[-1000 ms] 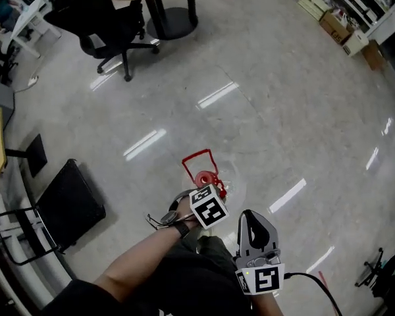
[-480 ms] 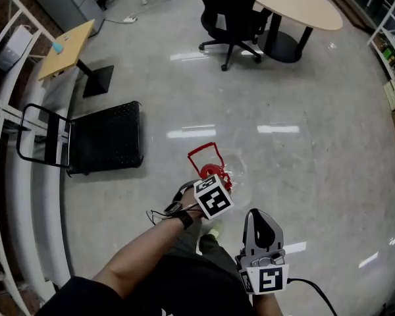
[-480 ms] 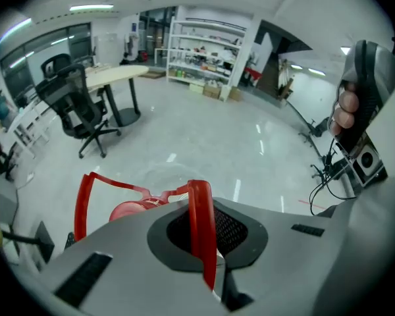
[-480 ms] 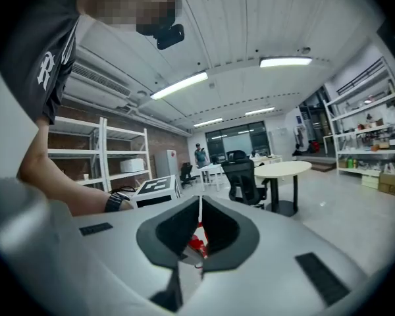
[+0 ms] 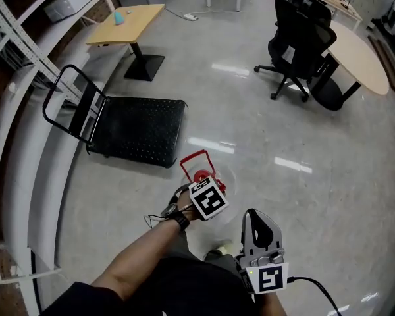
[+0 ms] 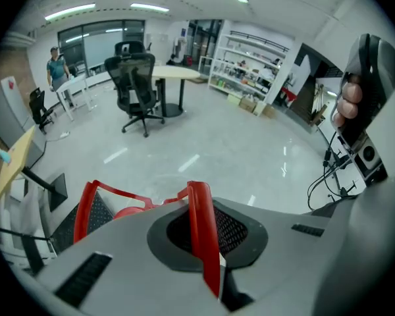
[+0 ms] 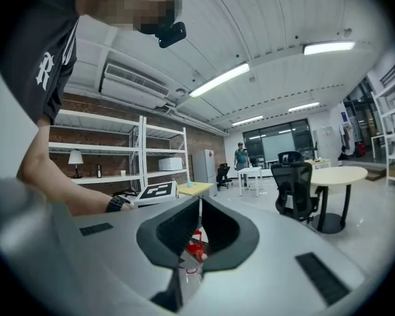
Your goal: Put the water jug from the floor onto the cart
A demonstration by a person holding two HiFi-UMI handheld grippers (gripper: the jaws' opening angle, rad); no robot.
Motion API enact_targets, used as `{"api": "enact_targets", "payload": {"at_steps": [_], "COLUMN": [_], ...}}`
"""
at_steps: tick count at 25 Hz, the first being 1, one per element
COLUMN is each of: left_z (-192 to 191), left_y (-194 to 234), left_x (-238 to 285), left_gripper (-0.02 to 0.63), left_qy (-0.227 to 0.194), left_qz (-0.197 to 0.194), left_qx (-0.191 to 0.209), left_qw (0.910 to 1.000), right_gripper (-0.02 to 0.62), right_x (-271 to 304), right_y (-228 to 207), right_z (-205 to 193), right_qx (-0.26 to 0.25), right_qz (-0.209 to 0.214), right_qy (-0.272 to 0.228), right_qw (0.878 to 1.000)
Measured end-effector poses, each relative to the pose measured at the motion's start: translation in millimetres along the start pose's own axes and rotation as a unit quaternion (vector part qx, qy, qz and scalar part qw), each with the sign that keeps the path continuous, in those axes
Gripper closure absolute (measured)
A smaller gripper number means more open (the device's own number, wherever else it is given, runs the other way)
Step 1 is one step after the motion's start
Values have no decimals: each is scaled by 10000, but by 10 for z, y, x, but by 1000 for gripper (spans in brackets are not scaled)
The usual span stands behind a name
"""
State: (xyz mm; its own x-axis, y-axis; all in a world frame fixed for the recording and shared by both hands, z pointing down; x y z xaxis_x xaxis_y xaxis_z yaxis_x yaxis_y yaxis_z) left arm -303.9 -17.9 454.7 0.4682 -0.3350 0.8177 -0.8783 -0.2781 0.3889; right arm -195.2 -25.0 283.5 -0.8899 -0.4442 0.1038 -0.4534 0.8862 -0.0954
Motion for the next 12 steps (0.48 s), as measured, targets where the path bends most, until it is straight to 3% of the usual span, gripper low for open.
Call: {"api": "enact_targets", "payload": {"at_steps": [8,12], "left_z": [-1123,-1554], "left_y": [1441,2103], "left_x": [-1344,-1934], "left_gripper": [604,604], "left_qy": [-156,-230], "left_qz": [146,326], "left_qx": [-237,-437], "left_qw": [9995,9982], "right_gripper": [591,591], "right_x": [1385,1964], "right_y": [1891,2636], "right_z": [126,168], "right_qx": [-2,-57], "right_qz": [524,911], "right_qy": [-120,-101], "right_qw": [9986,9958]}}
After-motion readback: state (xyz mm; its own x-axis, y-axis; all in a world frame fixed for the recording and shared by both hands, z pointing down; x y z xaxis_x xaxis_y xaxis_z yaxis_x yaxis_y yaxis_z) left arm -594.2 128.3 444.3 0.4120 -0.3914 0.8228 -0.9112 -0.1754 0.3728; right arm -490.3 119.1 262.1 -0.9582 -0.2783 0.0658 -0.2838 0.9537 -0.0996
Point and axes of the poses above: the fingertips, and each gripper's own axes: x forward along the fingers, y to its left, z out of its top, the point moved 4 cm from there along -x, backward along the fingers, and after that the axes turned 13 degrees about -z, right-handed, at the moved point
